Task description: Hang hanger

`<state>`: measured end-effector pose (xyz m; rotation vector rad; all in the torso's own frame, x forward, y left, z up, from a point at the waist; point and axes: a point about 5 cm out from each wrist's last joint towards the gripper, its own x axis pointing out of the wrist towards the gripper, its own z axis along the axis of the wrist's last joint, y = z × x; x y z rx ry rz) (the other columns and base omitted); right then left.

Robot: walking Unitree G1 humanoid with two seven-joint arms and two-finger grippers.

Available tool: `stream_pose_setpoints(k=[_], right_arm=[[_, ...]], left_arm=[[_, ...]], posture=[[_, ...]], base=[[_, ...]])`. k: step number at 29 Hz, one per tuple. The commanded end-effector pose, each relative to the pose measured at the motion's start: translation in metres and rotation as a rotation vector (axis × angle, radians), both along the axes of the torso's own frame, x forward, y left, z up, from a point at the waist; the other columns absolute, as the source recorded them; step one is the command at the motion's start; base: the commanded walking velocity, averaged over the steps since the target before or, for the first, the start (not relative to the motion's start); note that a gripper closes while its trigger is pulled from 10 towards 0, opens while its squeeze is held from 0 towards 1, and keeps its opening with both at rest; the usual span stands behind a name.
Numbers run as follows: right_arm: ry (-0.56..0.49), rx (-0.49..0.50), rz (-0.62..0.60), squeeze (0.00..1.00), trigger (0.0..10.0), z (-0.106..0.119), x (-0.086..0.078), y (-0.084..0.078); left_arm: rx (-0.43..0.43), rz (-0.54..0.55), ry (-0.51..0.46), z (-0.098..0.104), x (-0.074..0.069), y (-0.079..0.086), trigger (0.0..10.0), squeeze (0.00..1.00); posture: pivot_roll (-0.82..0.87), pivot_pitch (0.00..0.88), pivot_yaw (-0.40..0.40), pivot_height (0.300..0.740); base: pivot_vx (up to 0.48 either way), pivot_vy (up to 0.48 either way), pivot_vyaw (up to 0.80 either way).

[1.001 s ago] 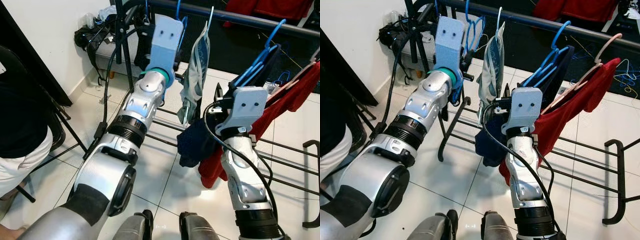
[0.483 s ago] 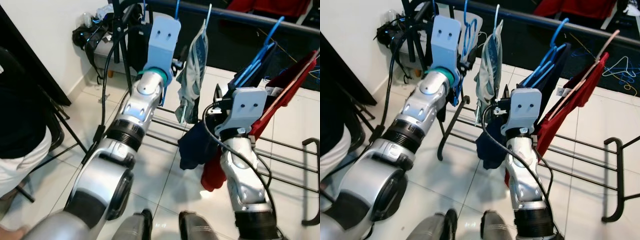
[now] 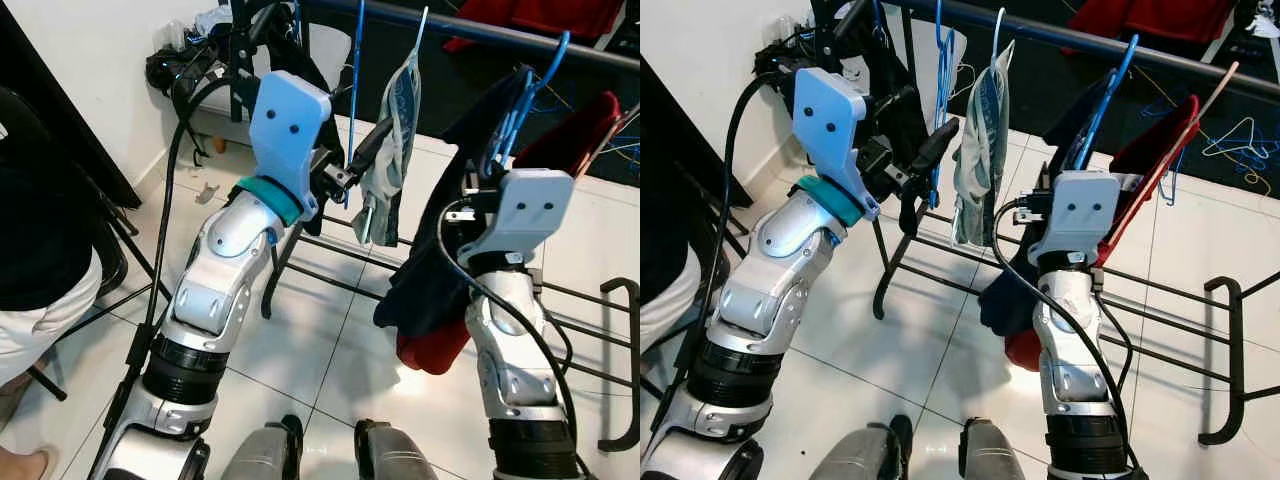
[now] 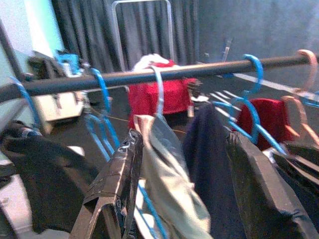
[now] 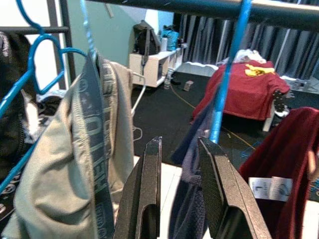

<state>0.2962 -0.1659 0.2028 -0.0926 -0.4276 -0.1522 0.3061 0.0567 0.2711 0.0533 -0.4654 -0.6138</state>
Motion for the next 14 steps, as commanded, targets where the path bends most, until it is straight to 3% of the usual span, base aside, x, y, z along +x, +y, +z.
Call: stream_pose_setpoints(k=[1, 6, 7, 8, 9, 14], right_arm=[[-0.011, 0.009, -0.002, 0.0, 10.0, 0.002, -0.004, 0.001], [-0.046, 0.013, -0.043, 0.0, 10.0, 0.007, -0.01, 0.0], [-0.052, 0.016, -0.073, 0.75, 10.0, 0.009, -0.01, -0.005], [-0.052, 0.016, -0.073, 0.75, 10.0, 0.009, -0.01, -0.005], [-0.053, 0.018, -0.094, 1.0, 10.0, 0.01, -0.011, -0.008], [-0.037, 0.043, -0.096, 1.0, 10.0, 0.011, -0.003, -0.014]], left_arm=[[-0.004, -0.015, 0.011, -0.003, -0.004, -0.003, 10.0, 0.0], [-0.026, -0.023, 0.02, -0.003, -0.007, -0.012, 10.0, 0.0], [-0.027, -0.029, 0.019, -0.003, -0.008, -0.016, 10.0, 0.0], [-0.027, -0.029, 0.019, -0.003, -0.008, -0.016, 10.0, 0.0], [-0.021, -0.038, 0.022, -0.002, -0.012, -0.018, 10.0, 0.0], [-0.009, -0.051, 0.02, -0.002, -0.015, -0.02, 10.0, 0.0]], posture=[[-0.1, 0.175, 0.09, 0.74], [-0.11, 0.174, 0.091, 0.74], [-0.12, 0.173, 0.097, 0.74], [-0.12, 0.173, 0.097, 0.74], [-0.12, 0.173, 0.1, 0.74], [-0.12, 0.17, 0.099, 0.74]], base=[[0.0, 0.0, 0.0], [0.0, 0.0, 0.0], [0.0, 0.0, 0.0], [0.0, 0.0, 0.0], [0.0, 0.0, 0.0], [0.0, 0.0, 0.0]])
